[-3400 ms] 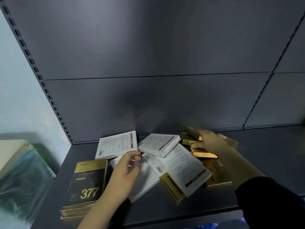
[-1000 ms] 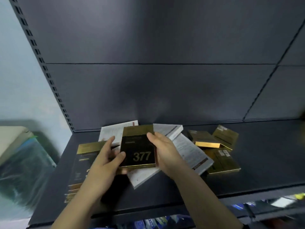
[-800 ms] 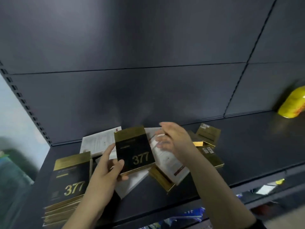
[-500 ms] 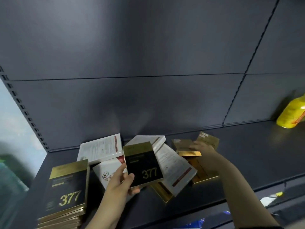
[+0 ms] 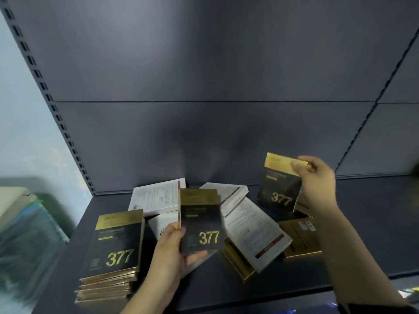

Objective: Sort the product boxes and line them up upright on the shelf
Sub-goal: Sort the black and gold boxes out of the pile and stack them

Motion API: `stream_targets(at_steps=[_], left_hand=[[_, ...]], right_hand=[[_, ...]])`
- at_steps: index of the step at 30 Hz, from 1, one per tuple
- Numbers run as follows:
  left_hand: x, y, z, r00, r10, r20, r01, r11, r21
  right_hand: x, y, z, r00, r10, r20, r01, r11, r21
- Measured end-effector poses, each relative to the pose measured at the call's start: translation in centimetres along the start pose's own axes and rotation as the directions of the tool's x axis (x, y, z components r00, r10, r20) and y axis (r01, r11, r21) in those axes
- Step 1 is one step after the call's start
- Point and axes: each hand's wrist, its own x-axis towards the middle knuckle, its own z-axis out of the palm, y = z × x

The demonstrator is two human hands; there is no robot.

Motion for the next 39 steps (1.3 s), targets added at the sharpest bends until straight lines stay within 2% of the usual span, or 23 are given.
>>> stream_targets(at_steps=[2,5,10,13,16,20,23,25,28,30,31,33,35,36,37,38,39], left_hand=[[-0.2,0.2,0.2,1.0,0.014,0.014,-0.014,1.0,-0.017],[-0.2,0.5,0.6,0.995,0.094,0.019,-0.094,0.996,-0.001],[-0.3,1.2,1.2,0.985,0.144,0.099,-0.152,0.985,0.075],[-0.5,1.0,1.4,0.98,0.155,0.123,-0.171,0.977,0.126],[-0.5,0.8,1.3,0.97,0.196,0.143,-0.223,0.953,0.205],[0.2,0.0,0.7,0.97,0.21,0.122,-0.236,0.934,0.267],[0.8,-0.5,-0.1,0.976,0.199,0.089,-0.213,0.958,0.193],[1.1,-0.7,-0.4,0.982,0.184,0.053,-0.189,0.975,0.119],[1.4,-0.9,-0.7,0.985,0.172,0.025,-0.174,0.982,0.072],[1.4,-0.9,-0.7,0.986,0.166,0.007,-0.166,0.984,0.07],[1.3,-0.9,-0.6,0.987,0.162,0.004,-0.162,0.984,0.076],[1.3,-0.8,-0.4,0.987,0.157,0.019,-0.158,0.984,0.084],[1.2,-0.8,-0.2,0.988,0.149,0.03,-0.151,0.985,0.08],[1.2,-0.8,-0.2,0.989,0.147,0.03,-0.149,0.985,0.082],[1.3,-0.8,-0.2,0.989,0.147,0.03,-0.149,0.985,0.086],[1.3,-0.8,-0.2,0.989,0.146,0.031,-0.149,0.985,0.092],[1.3,-0.7,-0.2,0.988,0.148,0.034,-0.151,0.984,0.096]], right_hand=[[-0.4,-1.9,0.6,0.998,0.069,-0.002,-0.068,0.979,0.193],[-2.1,-4.0,2.3,0.972,0.15,0.18,-0.209,0.903,0.376],[-5.5,-3.5,6.1,0.883,0.151,0.445,-0.312,0.897,0.314],[-7.1,-3.0,8.2,0.865,0.11,0.49,-0.235,0.951,0.201],[-8.0,-2.9,9.7,0.867,0.015,0.499,-0.109,0.981,0.158],[-6.7,-2.1,9.5,0.815,-0.017,0.58,0.032,0.999,-0.015],[-1.8,0.3,7.3,0.914,0.021,0.404,0.052,0.984,-0.168],[2.0,3.0,5.1,0.963,0.151,0.224,-0.056,0.922,-0.383],[5.7,7.3,2.8,0.911,0.413,0.019,-0.287,0.664,-0.69],[6.3,9.7,2.0,0.848,0.53,-0.018,-0.327,0.496,-0.804],[6.4,10.8,1.8,0.83,0.557,-0.02,-0.321,0.448,-0.834],[6.3,12.1,1.6,0.845,0.533,-0.032,-0.293,0.411,-0.863],[6.3,12.2,1.6,0.883,0.462,-0.079,-0.303,0.435,-0.848],[6.5,12.2,1.6,0.895,0.435,-0.103,-0.328,0.483,-0.812],[6.4,11.9,1.6,0.902,0.416,-0.113,-0.355,0.569,-0.742],[6.4,11.4,1.7,0.909,0.404,-0.104,-0.38,0.698,-0.607],[6.3,10.6,2.0,0.915,0.395,-0.081,-0.394,0.834,-0.386]])
